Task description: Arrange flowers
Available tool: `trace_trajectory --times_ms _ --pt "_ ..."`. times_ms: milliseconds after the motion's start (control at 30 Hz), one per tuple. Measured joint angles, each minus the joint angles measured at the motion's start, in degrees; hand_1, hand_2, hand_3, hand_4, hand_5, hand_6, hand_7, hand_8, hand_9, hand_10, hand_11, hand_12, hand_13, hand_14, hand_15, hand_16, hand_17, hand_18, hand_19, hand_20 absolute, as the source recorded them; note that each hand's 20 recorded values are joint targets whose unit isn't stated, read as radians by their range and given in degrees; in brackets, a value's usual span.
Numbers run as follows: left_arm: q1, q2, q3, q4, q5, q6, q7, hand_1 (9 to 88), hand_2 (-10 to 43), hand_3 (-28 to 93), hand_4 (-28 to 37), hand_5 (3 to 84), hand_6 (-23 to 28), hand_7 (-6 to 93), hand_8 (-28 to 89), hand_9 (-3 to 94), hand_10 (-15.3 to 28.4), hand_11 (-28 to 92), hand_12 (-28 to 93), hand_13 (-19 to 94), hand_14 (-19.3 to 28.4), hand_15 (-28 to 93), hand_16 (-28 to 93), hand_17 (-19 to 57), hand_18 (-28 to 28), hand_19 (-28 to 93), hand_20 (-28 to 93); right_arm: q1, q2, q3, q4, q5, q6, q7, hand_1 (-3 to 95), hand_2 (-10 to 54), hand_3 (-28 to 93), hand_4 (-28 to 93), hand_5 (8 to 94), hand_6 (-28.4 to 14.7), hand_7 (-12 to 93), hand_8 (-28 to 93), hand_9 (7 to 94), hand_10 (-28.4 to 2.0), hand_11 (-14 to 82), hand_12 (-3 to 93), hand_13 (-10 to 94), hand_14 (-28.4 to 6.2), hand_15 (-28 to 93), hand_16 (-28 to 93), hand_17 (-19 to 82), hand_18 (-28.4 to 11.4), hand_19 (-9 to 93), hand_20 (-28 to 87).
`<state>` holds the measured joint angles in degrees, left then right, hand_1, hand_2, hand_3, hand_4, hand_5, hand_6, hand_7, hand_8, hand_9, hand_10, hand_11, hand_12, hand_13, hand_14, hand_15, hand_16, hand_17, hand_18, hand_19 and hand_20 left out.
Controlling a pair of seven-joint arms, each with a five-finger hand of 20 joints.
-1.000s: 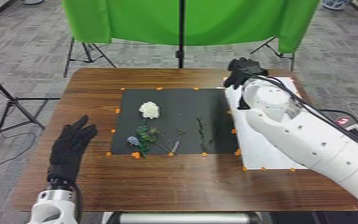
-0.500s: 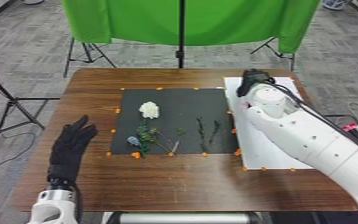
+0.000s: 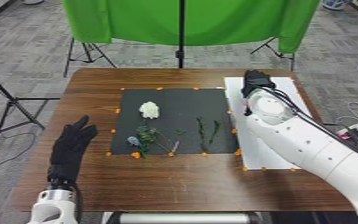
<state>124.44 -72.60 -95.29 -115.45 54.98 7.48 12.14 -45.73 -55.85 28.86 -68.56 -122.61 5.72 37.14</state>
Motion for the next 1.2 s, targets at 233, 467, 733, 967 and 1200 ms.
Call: trace_trajectory --times_ms 233,467,733,967,1200 --pt "0.1 0.0 -0.02 -0.03 0.0 -0.01 -0.15 18.2 5.5 63 -28.3 40.2 3.8 8.0 -4 41.4 12.6 15 16 29 16.3 18 4 -0.2 13.2 6 19 -1.0 1.3 -0.2 -2.7 0.0 5.5 -1.9 65.9 -9.5 52 -17 79.9 -1.9 17 11 92.2 -10.4 8.5 34.0 94 -1.4 60 30 71 -8.6 93 53" --pt "0.1 0.07 -0.03 -0.03 -0.01 -0.03 -0.35 18.2 5.5 63 -28.3 40.2 3.9 7.9 -4 41.4 12.7 15 16 29 16.3 18 4 -0.2 13.2 6 19 -2.6 5.8 1.6 -16.7 4.9 7.3 -4.9 65.6 -9.5 53 -16 80.0 -1.8 17 11 92.1 -10.4 8.6 34.1 94 -1.3 60 30 71 -8.6 93 54" --pt "0.0 0.11 0.01 0.02 -0.01 -0.11 -0.43 18.3 5.5 63 -28.3 40.2 3.8 7.9 -4 41.3 12.7 15 16 29 16.3 18 4 -0.2 13.2 6 19 0.8 7.0 -3.6 -29.7 16.9 4.3 -15.2 65.2 -9.5 52 -16 79.8 -1.5 17 11 91.8 -10.2 8.7 34.0 94 -1.2 60 30 71 -8.5 93 54" --pt "-0.7 0.12 0.41 0.36 0.01 -0.15 -0.47 18.2 5.5 63 -28.3 40.3 3.8 8.0 -4 41.3 12.7 15 16 29 16.3 18 4 -0.2 13.2 6 19 4.4 4.5 -11.1 -36.2 16.9 1.4 -19.5 64.0 -9.5 53 -16 79.5 -1.5 17 11 91.5 -9.6 8.8 34.8 94 -1.1 60 31 71 -8.5 93 55" --pt "-1.9 0.12 0.8 0.93 0.01 -0.24 -0.65 18.2 5.5 63 -28.3 40.2 3.8 7.9 -4 41.3 12.7 15 16 29 16.3 18 4 -0.2 13.2 6 19 6.4 -0.2 -16.8 -33.2 15.6 0.0 -21.3 62.9 -9.5 55 -17 78.8 -0.8 18 11 90.8 -9.3 8.3 36.1 94 -1.2 59 32 71 -8.4 93 55"
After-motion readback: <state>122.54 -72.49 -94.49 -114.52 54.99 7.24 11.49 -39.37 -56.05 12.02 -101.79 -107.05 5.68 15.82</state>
